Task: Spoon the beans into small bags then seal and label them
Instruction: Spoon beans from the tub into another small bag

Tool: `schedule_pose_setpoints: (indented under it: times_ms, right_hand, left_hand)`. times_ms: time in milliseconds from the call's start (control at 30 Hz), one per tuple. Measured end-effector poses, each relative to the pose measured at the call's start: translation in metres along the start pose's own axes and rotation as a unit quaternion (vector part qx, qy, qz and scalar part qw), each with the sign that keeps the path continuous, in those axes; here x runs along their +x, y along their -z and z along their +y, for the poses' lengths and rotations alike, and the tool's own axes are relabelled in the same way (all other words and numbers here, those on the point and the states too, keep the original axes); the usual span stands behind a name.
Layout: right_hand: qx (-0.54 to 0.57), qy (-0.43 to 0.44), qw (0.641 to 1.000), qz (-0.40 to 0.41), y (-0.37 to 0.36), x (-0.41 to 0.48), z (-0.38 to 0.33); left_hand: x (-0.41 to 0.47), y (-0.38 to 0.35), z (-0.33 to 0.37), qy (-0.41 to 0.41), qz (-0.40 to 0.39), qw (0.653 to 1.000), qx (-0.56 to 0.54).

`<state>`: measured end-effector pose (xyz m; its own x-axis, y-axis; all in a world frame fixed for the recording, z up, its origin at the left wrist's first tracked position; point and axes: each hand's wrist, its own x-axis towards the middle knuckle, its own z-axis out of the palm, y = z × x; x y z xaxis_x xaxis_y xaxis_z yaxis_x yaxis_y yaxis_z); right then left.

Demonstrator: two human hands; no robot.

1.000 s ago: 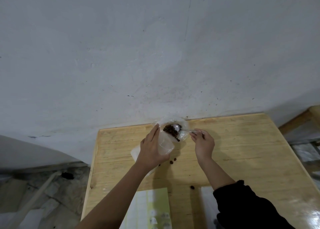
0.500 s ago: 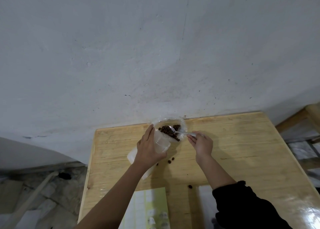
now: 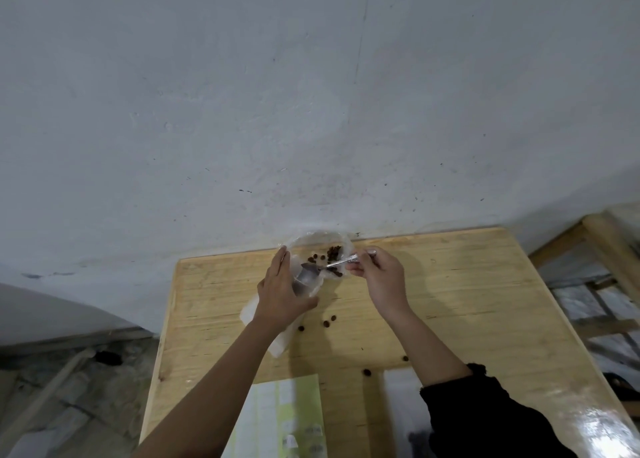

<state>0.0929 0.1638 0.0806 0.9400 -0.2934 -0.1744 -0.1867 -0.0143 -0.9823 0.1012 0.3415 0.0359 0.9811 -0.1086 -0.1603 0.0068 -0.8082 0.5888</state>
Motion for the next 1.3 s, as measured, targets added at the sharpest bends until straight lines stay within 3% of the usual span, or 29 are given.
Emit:
schedule_pose_setpoints:
  times_ms: [200, 333, 467, 600, 900, 1300]
  right_hand:
    - [-0.006, 0.062, 0.994, 0.093, 0.012, 0.007, -0.006]
    - [-0.099, 0.091, 0.988, 0.071, 0.021, 0.008, 0.001]
    - [-0.171, 0.119, 0.978, 0.035, 0.019, 0.007, 0.010]
    - [-0.181, 0.153, 0.972, 0.009, 0.010, 0.005, 0.008]
    - [-0.174, 0.233, 0.957, 0.003, 0.002, 0.009, 0.005]
    - [-0.176, 0.204, 0.963, 0.015, -0.004, 0.008, 0.016]
  left_hand:
    - [-0.005, 0.003, -0.004, 0.007, 0.011, 1.000, -0.003]
    - [-0.003, 0.005, -0.008, 0.031, -0.009, 0.999, -0.017]
    - [0.005, 0.006, -0.008, 0.081, -0.013, 0.991, -0.106]
    - [0.011, 0.008, -0.005, 0.106, -0.018, 0.986, -0.131]
    - [0.007, 0.012, -0.007, 0.110, -0.067, 0.990, -0.061]
    - [0.002, 0.011, -0.006, 0.093, -0.045, 0.991, -0.082]
